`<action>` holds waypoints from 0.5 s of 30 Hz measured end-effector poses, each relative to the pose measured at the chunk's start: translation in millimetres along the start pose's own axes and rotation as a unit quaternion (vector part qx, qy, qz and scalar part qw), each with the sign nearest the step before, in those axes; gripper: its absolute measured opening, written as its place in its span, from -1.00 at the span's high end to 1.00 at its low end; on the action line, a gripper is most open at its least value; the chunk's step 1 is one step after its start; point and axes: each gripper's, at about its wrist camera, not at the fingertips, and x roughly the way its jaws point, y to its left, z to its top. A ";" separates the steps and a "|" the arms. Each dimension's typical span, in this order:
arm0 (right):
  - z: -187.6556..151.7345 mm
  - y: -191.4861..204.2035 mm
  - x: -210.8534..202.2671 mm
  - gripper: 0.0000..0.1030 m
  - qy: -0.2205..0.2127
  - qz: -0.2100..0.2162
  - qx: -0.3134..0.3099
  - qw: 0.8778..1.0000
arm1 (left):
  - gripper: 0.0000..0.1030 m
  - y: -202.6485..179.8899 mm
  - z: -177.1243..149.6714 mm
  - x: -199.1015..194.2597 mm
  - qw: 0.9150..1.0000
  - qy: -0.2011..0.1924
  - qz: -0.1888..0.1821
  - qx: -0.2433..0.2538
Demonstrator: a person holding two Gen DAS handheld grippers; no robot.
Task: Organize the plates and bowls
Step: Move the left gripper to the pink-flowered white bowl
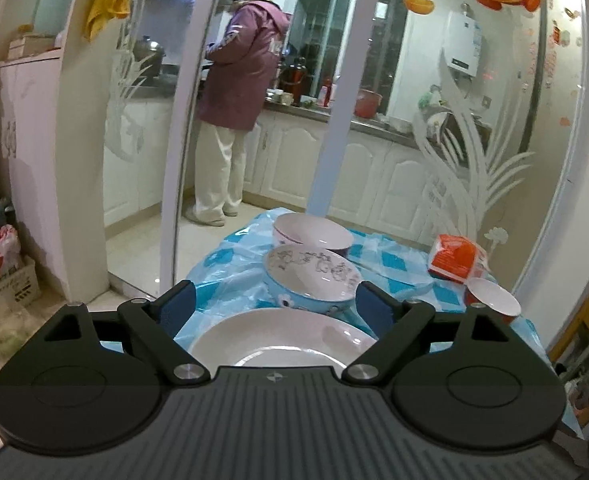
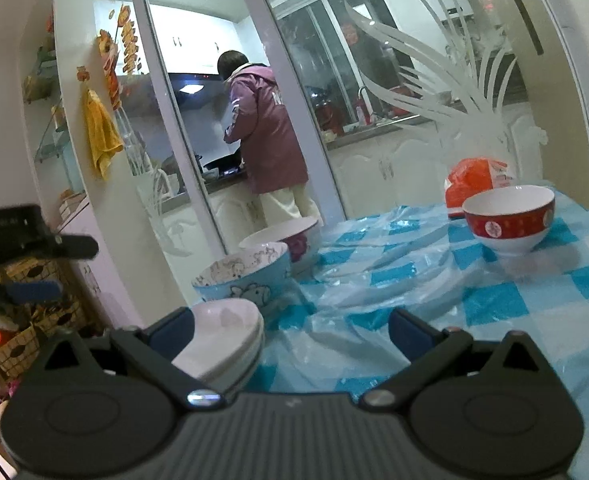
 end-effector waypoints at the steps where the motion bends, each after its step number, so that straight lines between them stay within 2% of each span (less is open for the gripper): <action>1: 0.1 -1.8 0.7 -0.99 0.008 0.004 0.004 1.000 | -1.00 -2.2 -0.1 -2.3 1.000 0.001 -0.001 0.002; 11: -4.3 -16.1 -11.9 -0.99 0.041 0.020 0.027 0.999 | -1.00 -10.6 0.1 -14.8 1.000 0.003 -0.007 0.023; 15: -2.7 -29.4 -15.8 -0.99 0.045 0.018 0.060 0.997 | -1.00 -1.1 2.2 -10.6 1.000 0.008 -0.004 0.009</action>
